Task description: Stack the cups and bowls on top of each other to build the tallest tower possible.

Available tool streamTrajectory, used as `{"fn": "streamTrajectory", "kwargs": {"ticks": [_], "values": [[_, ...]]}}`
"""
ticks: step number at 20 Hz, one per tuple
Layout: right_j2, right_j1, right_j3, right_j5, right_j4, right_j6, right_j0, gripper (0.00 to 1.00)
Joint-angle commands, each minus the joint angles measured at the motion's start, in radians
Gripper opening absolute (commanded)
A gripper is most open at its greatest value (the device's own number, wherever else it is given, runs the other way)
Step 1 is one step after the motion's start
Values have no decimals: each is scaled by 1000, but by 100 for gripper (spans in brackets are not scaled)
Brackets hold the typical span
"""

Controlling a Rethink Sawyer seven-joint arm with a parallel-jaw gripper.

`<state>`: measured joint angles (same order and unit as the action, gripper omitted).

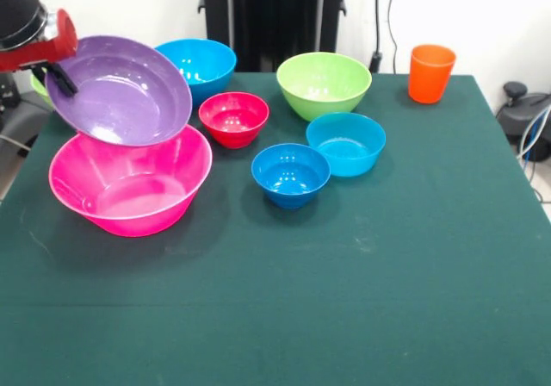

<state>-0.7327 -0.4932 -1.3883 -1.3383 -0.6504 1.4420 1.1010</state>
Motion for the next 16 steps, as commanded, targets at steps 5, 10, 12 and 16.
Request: {"fn": "streamTrajectory", "kwargs": {"ticks": [5,10,12,16], "values": [[16,83,48,12,-29,-192,-70,0],[13,133,114,-5,-35,-226,-89,0],[12,149,132,-6,-37,-238,-94,0],[11,160,140,0,-34,-247,-94,0]]}}
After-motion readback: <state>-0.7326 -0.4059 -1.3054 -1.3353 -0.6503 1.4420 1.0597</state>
